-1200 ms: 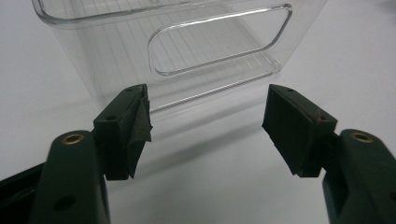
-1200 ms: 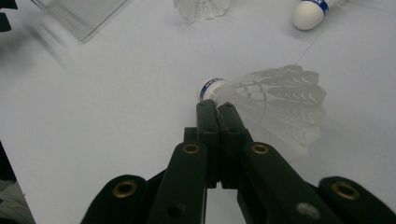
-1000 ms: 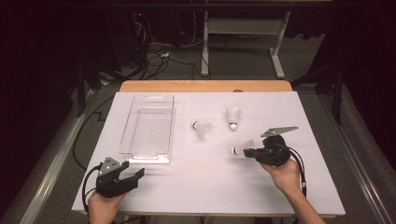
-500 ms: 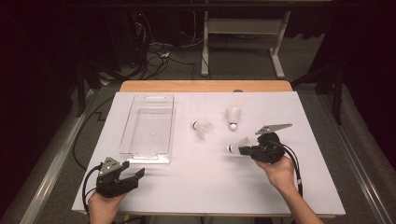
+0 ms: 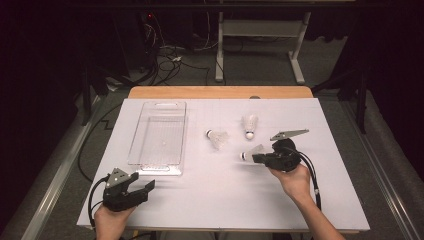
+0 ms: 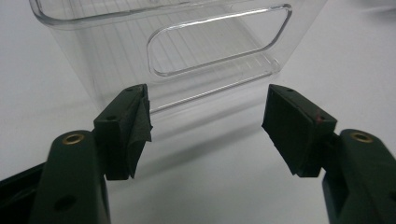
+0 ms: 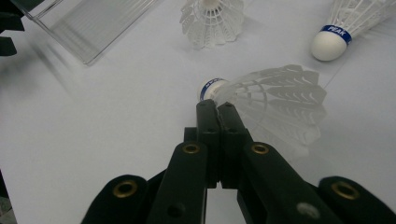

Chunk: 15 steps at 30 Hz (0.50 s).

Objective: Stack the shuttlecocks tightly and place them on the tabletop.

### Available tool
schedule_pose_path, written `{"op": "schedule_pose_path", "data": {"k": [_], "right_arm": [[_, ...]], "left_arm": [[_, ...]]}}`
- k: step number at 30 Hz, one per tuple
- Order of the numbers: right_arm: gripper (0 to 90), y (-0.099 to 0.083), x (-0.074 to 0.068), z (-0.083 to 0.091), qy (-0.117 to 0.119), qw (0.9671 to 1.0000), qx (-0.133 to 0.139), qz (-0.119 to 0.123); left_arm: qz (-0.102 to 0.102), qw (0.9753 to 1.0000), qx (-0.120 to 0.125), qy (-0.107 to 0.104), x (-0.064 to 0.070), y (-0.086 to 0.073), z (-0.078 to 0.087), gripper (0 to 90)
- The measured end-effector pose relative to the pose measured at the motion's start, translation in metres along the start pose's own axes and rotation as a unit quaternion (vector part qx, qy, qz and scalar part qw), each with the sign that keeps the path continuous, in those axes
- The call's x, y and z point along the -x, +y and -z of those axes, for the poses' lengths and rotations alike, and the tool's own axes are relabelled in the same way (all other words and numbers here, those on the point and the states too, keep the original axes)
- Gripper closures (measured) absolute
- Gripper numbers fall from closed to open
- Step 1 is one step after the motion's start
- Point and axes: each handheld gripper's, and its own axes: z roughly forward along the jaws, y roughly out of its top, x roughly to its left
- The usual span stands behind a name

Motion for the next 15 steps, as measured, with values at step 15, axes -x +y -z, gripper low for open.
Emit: {"op": "schedule_pose_path", "data": {"k": [15], "right_arm": [[90.0, 0.0096, -0.0028, -0.0091, 0.004, 0.9999, 0.008, -0.005]], "left_arm": [[0.0, 1.0, 0.001, -0.003, 0.0009, 0.0001, -0.0003, 33.2]]}}
